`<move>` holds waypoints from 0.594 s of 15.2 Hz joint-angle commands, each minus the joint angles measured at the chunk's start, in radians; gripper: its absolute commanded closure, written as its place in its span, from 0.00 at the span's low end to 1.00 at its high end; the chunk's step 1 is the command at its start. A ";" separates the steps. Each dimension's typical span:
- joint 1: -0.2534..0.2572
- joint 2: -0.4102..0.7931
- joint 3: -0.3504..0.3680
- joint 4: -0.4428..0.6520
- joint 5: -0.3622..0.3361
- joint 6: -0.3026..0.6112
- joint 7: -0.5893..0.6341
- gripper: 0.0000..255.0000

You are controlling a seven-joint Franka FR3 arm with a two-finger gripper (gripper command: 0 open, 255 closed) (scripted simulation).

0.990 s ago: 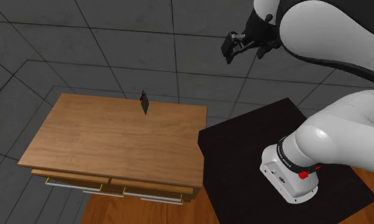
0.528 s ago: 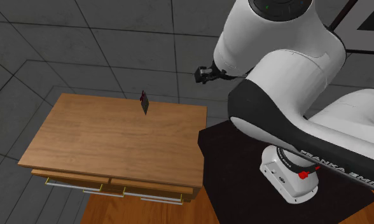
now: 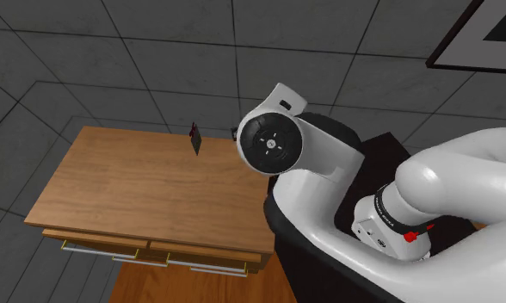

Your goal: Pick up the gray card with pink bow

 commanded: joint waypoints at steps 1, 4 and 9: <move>-0.090 0.007 0.148 0.033 -0.005 0.062 0.087 0.00; -0.248 -0.030 0.350 0.111 -0.015 0.121 0.193 0.00; -0.468 -0.191 0.600 0.282 -0.019 0.150 0.339 0.00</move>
